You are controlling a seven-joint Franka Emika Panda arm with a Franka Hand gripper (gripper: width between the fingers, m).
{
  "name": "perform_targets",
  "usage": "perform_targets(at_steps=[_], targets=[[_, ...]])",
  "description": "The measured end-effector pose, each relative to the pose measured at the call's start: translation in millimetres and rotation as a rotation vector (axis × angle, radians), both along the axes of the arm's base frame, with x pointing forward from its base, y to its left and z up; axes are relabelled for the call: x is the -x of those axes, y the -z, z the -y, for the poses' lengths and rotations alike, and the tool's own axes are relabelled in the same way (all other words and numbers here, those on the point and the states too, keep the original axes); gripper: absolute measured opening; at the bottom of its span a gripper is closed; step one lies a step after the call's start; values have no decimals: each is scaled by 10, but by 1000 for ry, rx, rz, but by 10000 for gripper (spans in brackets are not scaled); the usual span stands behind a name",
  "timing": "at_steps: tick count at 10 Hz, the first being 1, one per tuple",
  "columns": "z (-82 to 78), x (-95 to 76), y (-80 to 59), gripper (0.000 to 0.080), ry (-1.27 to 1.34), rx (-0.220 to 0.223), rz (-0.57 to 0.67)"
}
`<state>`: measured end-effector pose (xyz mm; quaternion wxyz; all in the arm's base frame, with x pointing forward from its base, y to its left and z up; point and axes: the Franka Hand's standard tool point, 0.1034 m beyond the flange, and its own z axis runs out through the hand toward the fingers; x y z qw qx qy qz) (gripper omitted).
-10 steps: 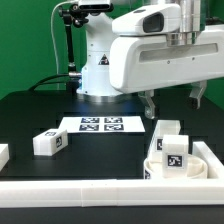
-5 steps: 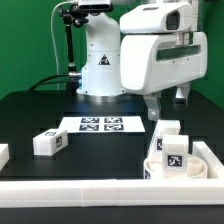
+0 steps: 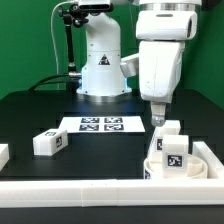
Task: Assemble stool
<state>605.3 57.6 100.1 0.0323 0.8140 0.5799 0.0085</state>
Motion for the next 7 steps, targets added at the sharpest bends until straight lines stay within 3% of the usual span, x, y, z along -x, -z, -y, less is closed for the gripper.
perform_targets(at_steps=[7], targets=[[39, 74, 190, 648, 6, 7, -29]])
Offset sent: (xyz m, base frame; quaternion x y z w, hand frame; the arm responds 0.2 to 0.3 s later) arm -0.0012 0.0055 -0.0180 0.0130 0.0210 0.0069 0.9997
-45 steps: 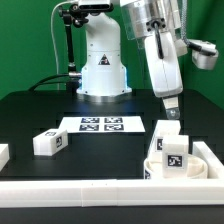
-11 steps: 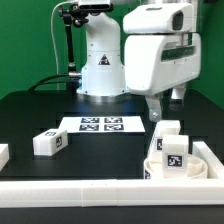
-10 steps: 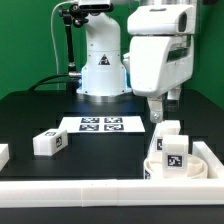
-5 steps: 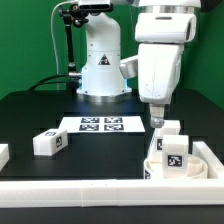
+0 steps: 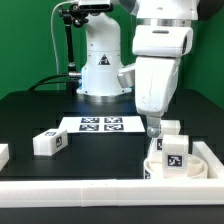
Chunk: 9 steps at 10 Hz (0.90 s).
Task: Assemble stool
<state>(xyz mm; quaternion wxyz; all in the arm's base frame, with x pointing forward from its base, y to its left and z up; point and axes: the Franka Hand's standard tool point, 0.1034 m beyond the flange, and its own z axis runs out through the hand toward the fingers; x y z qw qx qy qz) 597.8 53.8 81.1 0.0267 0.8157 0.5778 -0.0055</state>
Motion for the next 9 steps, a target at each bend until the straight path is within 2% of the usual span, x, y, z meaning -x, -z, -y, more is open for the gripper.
perform_targets(at_steps=[2, 3, 4, 5, 6, 9], targets=[[-7, 2, 3, 648, 3, 0, -1], [-2, 2, 3, 525, 3, 0, -1], [2, 2, 3, 525, 4, 0, -1], [4, 1, 3, 384, 24, 0, 0], [6, 2, 3, 341, 46, -1, 1], [7, 3, 4, 341, 198, -4, 8]])
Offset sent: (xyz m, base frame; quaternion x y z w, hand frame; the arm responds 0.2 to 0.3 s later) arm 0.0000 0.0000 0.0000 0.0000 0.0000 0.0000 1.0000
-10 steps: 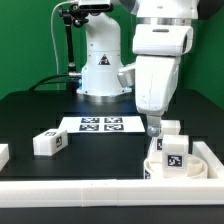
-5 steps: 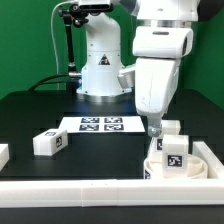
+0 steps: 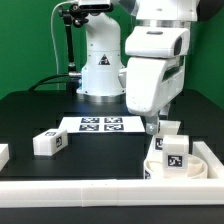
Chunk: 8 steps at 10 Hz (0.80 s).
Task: Assemble stool
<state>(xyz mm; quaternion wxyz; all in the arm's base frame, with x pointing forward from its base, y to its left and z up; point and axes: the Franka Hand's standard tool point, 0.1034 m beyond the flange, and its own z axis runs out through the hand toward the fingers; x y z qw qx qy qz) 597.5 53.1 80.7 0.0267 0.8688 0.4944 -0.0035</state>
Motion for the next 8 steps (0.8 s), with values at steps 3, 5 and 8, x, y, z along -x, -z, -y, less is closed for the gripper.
perform_targets(at_steps=[3, 5, 8], targets=[[26, 32, 4, 341, 274, -12, -18], [64, 26, 10, 341, 405, -12, -10], [71, 21, 11, 341, 590, -14, 1]])
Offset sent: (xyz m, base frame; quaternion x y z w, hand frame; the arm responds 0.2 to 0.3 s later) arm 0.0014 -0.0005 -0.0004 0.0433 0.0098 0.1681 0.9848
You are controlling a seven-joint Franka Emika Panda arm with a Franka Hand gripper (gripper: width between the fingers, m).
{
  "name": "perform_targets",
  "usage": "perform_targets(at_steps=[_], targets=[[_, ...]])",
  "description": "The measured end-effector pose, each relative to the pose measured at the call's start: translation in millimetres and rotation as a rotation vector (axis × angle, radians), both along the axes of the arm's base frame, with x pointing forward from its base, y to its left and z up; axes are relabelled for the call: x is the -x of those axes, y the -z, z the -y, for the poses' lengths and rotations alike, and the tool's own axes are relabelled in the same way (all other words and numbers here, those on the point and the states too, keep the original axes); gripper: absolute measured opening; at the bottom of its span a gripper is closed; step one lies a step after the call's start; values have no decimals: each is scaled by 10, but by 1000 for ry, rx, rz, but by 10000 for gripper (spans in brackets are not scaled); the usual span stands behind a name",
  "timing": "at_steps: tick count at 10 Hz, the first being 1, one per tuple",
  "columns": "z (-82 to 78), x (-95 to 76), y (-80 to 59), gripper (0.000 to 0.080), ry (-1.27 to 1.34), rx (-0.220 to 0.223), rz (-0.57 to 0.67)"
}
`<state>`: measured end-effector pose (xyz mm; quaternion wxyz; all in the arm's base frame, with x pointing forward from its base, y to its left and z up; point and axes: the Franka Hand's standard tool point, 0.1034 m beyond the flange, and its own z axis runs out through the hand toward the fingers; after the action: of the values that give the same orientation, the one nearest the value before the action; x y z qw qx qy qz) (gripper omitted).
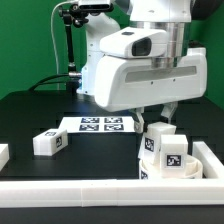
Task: Assemble stool
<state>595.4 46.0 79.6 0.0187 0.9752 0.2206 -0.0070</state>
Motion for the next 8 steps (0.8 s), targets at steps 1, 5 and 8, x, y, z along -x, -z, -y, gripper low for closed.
perform_targets(at_steps=[1, 5, 8], targets=[[-1, 0, 1, 341, 60, 0, 2], [-12, 8, 7, 341, 378, -10, 10], [-46, 10, 13, 341, 619, -26, 17]])
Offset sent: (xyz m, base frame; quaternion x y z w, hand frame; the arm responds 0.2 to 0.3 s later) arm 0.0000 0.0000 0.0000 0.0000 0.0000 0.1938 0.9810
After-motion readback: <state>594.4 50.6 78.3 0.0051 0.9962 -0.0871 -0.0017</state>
